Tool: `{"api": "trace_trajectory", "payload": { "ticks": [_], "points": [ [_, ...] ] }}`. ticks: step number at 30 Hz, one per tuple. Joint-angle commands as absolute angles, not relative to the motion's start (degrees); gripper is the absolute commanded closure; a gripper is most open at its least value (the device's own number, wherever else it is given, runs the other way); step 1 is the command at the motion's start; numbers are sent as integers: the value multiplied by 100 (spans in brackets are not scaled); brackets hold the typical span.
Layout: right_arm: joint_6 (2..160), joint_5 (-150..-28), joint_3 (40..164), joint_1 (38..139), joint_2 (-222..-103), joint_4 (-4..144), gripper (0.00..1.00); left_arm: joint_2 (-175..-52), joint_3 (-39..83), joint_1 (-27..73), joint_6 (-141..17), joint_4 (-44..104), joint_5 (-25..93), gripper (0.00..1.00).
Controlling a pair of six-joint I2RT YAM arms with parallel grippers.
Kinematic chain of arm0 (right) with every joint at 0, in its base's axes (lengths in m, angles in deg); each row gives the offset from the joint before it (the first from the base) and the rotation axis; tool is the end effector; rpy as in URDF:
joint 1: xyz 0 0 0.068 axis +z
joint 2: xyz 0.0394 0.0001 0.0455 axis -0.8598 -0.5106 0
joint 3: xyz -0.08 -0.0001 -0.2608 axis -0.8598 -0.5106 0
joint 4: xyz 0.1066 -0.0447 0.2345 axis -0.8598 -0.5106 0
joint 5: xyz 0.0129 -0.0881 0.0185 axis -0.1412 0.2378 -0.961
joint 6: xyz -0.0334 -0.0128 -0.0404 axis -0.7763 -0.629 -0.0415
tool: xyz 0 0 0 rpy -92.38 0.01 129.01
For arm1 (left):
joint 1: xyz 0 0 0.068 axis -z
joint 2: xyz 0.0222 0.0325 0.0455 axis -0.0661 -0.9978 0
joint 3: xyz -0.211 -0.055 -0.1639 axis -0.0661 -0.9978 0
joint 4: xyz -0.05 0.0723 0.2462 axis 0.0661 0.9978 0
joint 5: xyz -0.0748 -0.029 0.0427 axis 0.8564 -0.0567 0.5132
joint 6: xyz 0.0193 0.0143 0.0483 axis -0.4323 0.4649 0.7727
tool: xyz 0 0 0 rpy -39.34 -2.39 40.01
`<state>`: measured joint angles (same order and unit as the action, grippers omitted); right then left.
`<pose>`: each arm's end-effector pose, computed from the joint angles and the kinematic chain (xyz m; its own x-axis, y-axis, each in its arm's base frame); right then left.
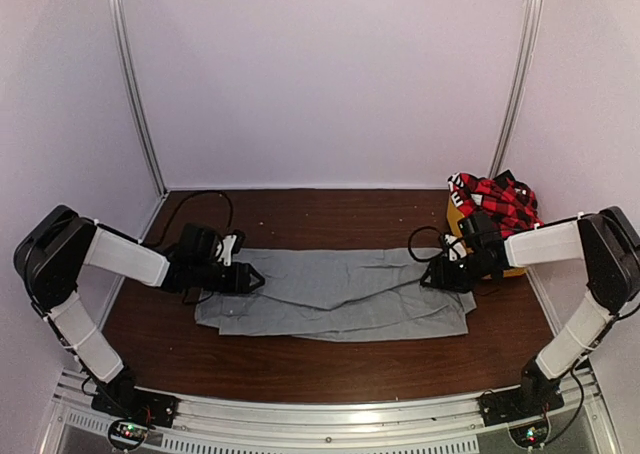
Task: Fold and stack the long sleeve shirts
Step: Rotate the rectangle-folded shirt at the center of the board.
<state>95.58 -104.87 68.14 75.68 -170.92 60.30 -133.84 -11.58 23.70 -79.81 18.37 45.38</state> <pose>0.2675 0.0935 0.1440 -0.9294 0.0766 -0.3612 -0.1271 0.8520 0.5078 0.2683 -0.1530 0.1314 -0.8476 -0.0840 -0.5239 0.2687 0.7834 -0.5604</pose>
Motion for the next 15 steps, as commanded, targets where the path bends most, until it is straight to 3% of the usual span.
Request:
{"api": "trace_trajectory", "payload": {
  "ticks": [1, 8, 15],
  "points": [
    [9472, -10214, 7405, 7607, -17752, 6035, 36, -13425, -1438, 2372, -7910, 1498, 4515, 45],
    [9202, -10083, 8920, 7615, -19221, 5880, 36, -13309, -2086, 2530, -8253, 1279, 4158, 49],
    [8905, -9927, 11320, 7626, -20953, 5348, 36, -13133, -2297, 3721, -8751, 1358, 3506, 50]
  ]
}}
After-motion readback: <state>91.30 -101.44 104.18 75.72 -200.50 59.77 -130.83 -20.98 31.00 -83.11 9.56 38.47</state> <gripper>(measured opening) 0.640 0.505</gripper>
